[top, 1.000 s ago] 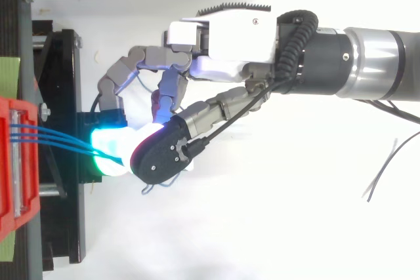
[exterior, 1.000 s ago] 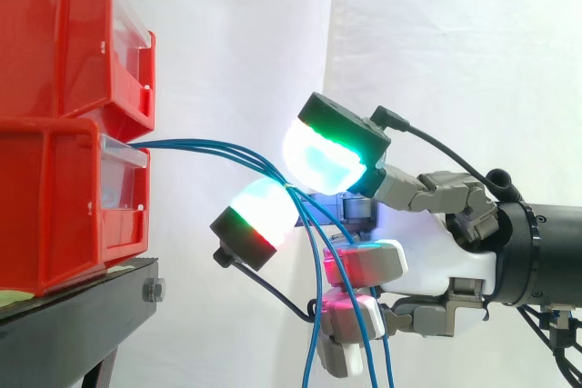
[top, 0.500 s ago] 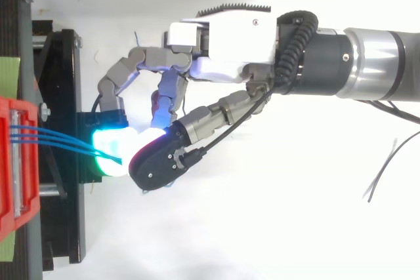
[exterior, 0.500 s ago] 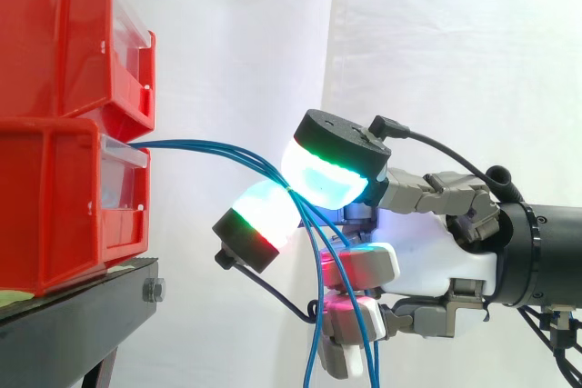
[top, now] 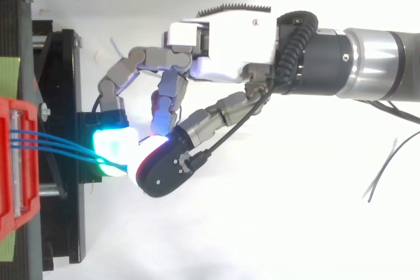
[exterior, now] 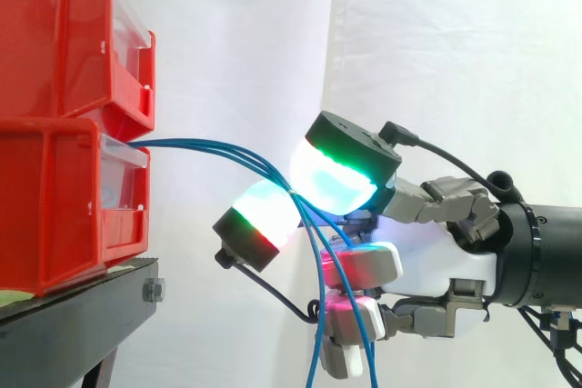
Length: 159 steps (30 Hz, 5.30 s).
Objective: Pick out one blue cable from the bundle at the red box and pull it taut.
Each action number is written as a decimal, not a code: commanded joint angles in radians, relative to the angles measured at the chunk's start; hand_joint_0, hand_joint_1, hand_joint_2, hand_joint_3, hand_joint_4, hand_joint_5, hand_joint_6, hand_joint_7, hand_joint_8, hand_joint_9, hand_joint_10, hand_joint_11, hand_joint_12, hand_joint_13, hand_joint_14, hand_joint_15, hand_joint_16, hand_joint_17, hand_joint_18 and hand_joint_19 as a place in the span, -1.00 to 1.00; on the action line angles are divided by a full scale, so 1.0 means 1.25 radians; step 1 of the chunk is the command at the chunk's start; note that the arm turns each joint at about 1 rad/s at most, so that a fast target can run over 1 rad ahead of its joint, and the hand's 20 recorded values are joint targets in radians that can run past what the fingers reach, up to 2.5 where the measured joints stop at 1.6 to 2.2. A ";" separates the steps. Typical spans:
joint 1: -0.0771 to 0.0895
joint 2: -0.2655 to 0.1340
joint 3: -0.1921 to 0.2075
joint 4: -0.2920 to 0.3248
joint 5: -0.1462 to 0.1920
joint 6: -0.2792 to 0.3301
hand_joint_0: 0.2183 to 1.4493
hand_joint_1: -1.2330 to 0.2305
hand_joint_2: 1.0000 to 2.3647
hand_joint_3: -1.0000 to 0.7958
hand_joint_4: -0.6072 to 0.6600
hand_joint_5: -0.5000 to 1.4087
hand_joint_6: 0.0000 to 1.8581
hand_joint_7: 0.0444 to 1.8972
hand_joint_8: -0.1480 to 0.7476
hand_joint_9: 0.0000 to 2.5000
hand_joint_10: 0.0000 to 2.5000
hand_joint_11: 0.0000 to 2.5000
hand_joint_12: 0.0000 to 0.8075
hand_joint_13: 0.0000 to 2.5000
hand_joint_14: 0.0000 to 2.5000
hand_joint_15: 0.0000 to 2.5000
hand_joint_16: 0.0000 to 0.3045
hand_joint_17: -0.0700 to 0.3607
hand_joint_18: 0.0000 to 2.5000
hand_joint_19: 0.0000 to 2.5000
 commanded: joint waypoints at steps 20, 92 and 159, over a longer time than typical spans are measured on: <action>0.000 0.000 -0.001 -0.001 -0.002 0.000 -0.21 -0.53 -0.98 -0.26 -0.08 -0.68 -0.02 -0.13 -0.09 -0.03 -0.98 -0.21 -0.16 -0.04 -0.98 -0.42 -0.70 -0.20 -0.27 -0.36; 0.000 0.000 -0.002 -0.004 -0.006 0.002 -0.40 -0.13 -1.00 -0.44 -0.04 -0.56 -0.03 0.15 -0.04 0.35 -0.98 0.06 -0.10 0.10 -0.98 -0.34 -0.71 -0.21 -0.16 -0.30; 0.000 0.001 -0.001 -0.007 -0.010 0.007 -0.41 -0.10 -0.98 -0.28 0.10 -0.61 -0.09 -0.03 -0.03 0.20 -0.98 -0.05 -0.05 0.04 -0.98 -0.35 -0.69 -0.18 -0.25 -0.31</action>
